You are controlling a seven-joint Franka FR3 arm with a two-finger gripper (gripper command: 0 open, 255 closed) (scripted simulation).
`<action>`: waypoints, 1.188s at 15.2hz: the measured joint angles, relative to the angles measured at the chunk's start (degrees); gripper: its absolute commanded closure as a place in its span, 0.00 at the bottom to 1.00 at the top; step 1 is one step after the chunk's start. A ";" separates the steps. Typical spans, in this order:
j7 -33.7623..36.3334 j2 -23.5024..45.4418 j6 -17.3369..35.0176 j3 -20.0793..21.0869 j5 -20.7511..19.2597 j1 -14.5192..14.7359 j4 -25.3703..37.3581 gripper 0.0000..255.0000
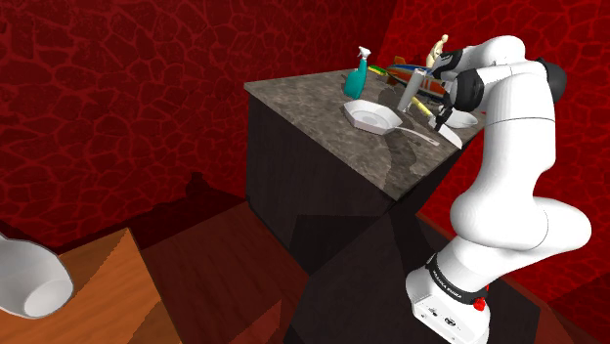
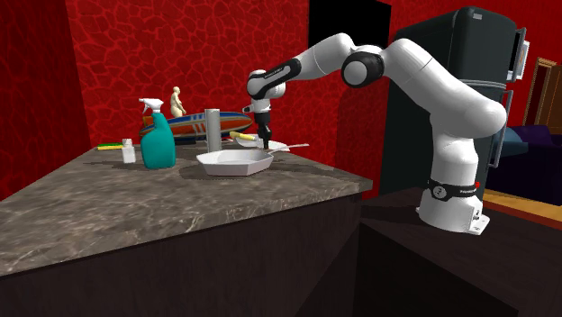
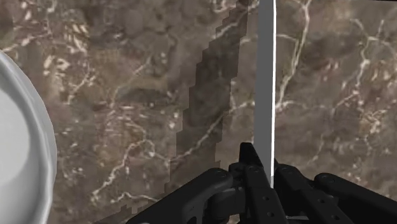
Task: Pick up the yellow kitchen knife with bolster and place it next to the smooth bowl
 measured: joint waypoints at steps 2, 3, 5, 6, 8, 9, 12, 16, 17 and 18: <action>-0.01 -0.03 0.09 -0.01 0.00 0.03 -0.13 1.00; -0.01 -0.04 0.11 -0.01 0.00 0.03 -0.16 1.00; -0.01 -0.04 0.11 -0.01 0.00 0.03 -0.16 0.00; -0.01 -0.04 0.11 -0.01 0.00 0.03 -0.16 0.00; -0.01 -0.04 0.11 -0.01 0.00 0.03 -0.16 0.00; -0.01 -0.04 0.11 -0.01 0.00 0.03 -0.16 0.00; 0.07 -0.25 -0.52 -0.07 -0.10 0.02 0.29 0.00; 0.71 -0.16 -6.14 -0.17 -0.38 -1.10 6.42 0.00; 0.76 -0.37 -6.52 -0.22 -0.45 -1.06 6.57 0.00; 0.76 -0.37 -6.73 -0.23 -0.47 -1.11 6.78 0.00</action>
